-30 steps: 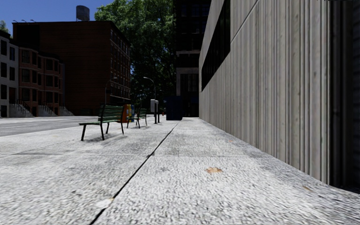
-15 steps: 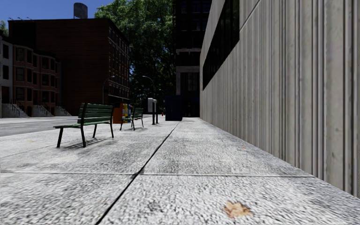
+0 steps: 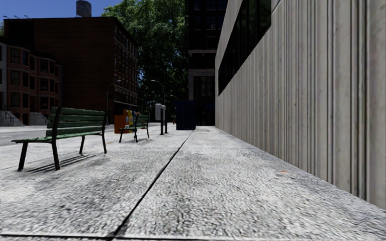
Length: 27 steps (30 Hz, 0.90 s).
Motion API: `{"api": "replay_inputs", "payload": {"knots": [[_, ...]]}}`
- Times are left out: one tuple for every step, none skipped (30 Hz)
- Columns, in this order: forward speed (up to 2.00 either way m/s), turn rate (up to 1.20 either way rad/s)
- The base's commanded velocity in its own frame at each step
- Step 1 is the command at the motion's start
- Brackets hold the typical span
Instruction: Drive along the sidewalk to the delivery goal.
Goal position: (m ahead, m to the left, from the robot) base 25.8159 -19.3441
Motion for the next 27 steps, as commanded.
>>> {"api": "replay_inputs", "payload": {"knots": [[2.00, 0.00], [2.00, -0.03], [2.00, -0.08], [2.00, -0.09], [2.00, -0.09], [2.00, -0.09], [2.00, -0.02], [2.00, 0.00], [2.00, 0.00], [2.00, 0.00], [2.00, 0.00], [2.00, 0.00], [2.00, 0.00], [2.00, 0.00], [2.00, 0.00], [2.00, 0.00], [2.00, 0.00], [2.00, 0.00], [2.00, 0.00], [2.00, 0.00], [2.00, 0.00], [2.00, 0.00], [2.00, 0.00], [2.00, 0.00], [2.00, 0.00], [2.00, 0.00], [2.00, -0.49]]}}
